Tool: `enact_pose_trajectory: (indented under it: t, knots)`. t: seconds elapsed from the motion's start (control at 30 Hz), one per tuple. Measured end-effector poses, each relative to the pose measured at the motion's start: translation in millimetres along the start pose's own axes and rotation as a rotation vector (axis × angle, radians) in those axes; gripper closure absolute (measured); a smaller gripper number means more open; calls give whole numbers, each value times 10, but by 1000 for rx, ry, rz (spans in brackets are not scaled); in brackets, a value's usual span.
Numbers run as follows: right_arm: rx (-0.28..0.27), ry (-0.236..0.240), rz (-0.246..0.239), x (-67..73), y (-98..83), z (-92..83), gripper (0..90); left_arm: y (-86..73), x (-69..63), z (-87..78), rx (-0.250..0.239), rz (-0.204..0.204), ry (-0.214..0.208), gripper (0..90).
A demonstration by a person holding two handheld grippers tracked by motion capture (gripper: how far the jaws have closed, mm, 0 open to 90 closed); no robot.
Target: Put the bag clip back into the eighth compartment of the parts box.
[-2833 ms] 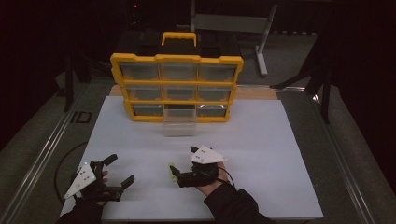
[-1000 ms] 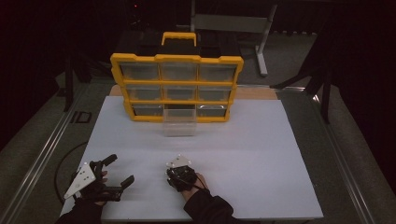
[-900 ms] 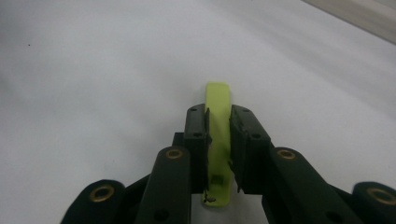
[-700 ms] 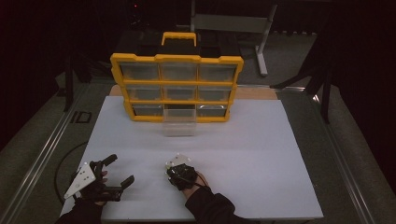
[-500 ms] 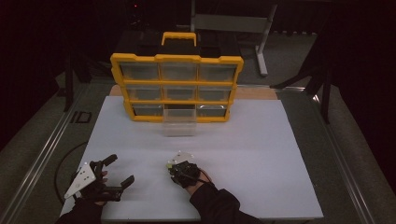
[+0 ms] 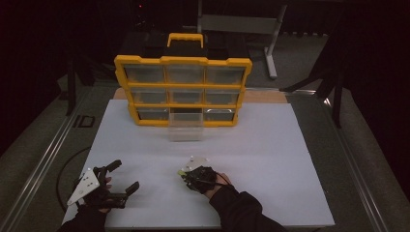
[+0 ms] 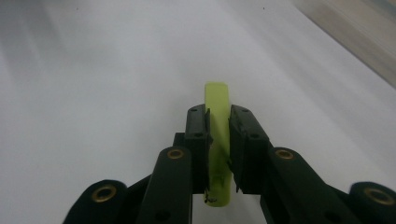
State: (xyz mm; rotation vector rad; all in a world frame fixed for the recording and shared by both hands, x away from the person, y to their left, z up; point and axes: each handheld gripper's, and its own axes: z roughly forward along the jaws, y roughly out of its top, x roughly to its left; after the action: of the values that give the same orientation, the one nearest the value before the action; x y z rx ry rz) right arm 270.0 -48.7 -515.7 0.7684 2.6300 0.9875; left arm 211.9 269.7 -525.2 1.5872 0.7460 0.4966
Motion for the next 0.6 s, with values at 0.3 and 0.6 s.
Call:
enact_pose_trajectory:
  t: [0.3, 0.6]
  knots:
    - [9, 19, -30, -142, -72, -215, 783, -5, -2, 12, 8, 1, 1, 0]
    - [34, 43, -57, -191, -124, -337, 783, -6, 0, 13, 7, -4, -2, 0]
